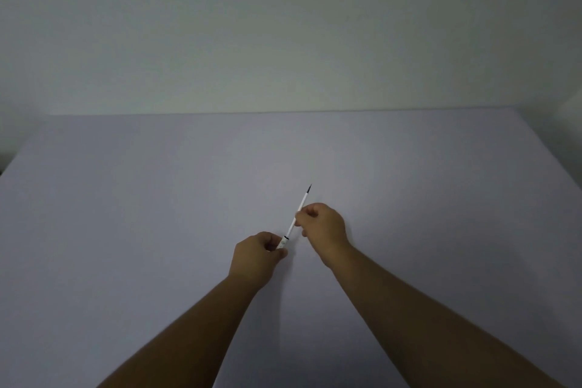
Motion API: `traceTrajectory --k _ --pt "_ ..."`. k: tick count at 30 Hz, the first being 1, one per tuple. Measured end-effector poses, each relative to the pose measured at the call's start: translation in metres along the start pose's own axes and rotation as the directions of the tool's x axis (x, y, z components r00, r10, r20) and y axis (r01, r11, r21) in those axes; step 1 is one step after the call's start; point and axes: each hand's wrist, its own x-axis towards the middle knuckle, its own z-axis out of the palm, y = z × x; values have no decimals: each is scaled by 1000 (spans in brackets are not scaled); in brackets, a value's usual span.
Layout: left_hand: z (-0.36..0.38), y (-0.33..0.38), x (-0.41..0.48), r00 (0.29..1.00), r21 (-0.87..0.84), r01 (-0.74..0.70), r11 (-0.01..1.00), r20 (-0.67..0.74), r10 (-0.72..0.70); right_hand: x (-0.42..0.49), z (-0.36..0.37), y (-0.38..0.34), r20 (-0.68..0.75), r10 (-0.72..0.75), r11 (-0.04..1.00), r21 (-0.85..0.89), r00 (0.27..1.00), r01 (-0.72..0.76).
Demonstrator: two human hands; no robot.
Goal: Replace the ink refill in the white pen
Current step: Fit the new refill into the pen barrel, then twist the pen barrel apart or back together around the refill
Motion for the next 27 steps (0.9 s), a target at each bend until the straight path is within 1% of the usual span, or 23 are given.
traceTrajectory --k 3,7,9,11,13,15,17,19,20,22,23,24,25,26,27 --pt "1 6 -1 1000 -23 -20 1000 -3 20 -3 -4 4 31 12 998 57 999 -13" --pt "2 14 -2 999 -41 -40 998 2 40 -6 -8 6 116 29 998 48 993 -35" --pt "1 17 -3 999 -50 -52 997 10 52 -4 -14 4 87 48 994 89 995 -56" --pt "1 20 -4 998 -47 -65 997 25 66 -1 -23 0 25 38 979 197 999 -42" --pt "2 24 -5 996 -35 -80 996 35 81 2 -32 -4 25 7 968 251 1000 -13" --pt "4 28 -6 994 -32 -101 994 30 102 3 -37 -6 115 -30 984 177 993 9" --pt "5 32 -6 992 -32 -119 992 28 120 2 -38 -4 224 -33 997 80 974 15" --pt "6 33 -5 992 -39 -125 991 30 127 2 -38 -2 260 -33 997 75 965 14" --pt "6 33 -4 992 -47 -122 991 31 123 4 -39 -1 236 -31 995 99 971 8" --pt "6 30 -2 994 -67 -101 993 36 104 11 -42 2 103 -11 994 108 995 0" --pt "5 28 -1 995 -69 -90 994 35 93 15 -45 4 25 -15 999 32 1000 15" --pt "5 26 0 996 -70 -82 994 32 84 20 -48 8 -23 -38 993 -117 999 35" --pt "4 24 1 997 -73 -75 995 30 77 23 -49 13 -20 -62 953 -298 998 54" --pt "4 22 2 997 -81 -70 994 30 73 24 -49 18 17 -71 884 -462 997 71" --pt "3 21 1 997 -93 -64 994 36 67 25 -47 22 54 -65 805 -587 996 84"
